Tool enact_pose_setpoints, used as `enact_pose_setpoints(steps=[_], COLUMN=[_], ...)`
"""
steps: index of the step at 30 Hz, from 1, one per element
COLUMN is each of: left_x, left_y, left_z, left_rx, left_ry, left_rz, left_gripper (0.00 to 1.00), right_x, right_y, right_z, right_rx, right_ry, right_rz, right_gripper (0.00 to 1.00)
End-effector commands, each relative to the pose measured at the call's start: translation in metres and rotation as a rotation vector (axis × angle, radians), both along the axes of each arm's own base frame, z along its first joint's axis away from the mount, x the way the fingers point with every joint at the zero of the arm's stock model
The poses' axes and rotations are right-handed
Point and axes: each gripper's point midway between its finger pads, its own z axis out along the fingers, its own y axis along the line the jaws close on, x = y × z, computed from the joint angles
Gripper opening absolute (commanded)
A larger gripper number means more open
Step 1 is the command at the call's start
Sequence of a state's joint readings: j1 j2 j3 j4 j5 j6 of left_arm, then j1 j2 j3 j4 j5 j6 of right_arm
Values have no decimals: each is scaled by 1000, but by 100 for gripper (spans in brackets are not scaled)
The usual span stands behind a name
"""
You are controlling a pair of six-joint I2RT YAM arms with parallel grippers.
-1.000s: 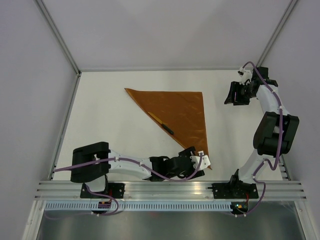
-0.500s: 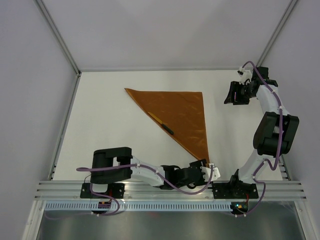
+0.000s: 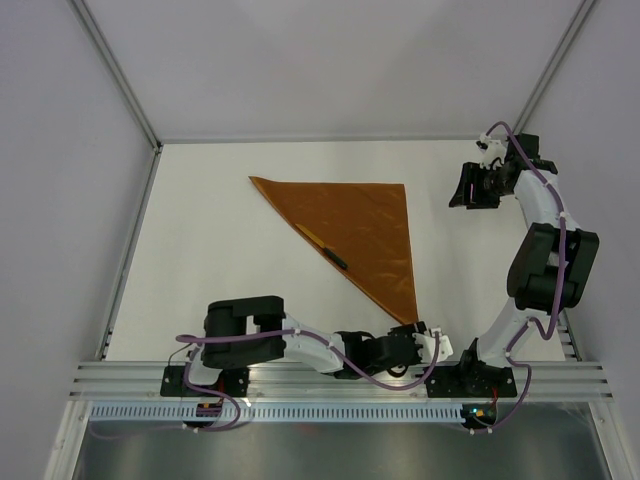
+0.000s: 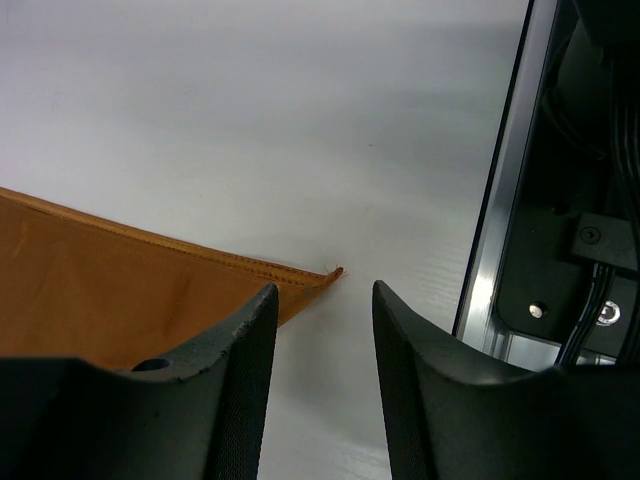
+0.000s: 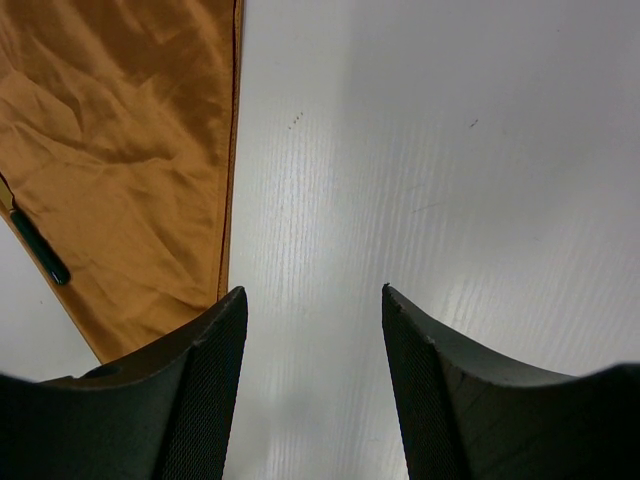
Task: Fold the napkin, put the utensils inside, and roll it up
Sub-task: Fold the napkin at the center of the board.
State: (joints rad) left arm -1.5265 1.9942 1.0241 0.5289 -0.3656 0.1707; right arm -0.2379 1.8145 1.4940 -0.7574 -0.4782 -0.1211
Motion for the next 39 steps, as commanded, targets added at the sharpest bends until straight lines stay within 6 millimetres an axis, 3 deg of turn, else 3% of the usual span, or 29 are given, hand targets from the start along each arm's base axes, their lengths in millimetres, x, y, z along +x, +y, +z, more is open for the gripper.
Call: enact_pose_setpoints(steps=[1, 22, 36, 39], left_x=[2, 14, 28, 31], left_y=[-15, -16, -15, -15], left_z=[10, -9, -10, -8], left_rx=[-27, 7, 1, -9], left_ry=[-42, -59, -65, -61], left_rz=[-15, 13, 46, 56], left_gripper=[48, 47, 20, 9], right_x=[4, 2, 1, 2], right_y=[-1, -2, -3, -4], right_z=[0, 2, 1, 0], right_rx=[16, 18, 9, 9], right_ry=[-29, -29, -23, -21], right_rz=[19, 17, 14, 12], right_gripper=[62, 61, 61, 60])
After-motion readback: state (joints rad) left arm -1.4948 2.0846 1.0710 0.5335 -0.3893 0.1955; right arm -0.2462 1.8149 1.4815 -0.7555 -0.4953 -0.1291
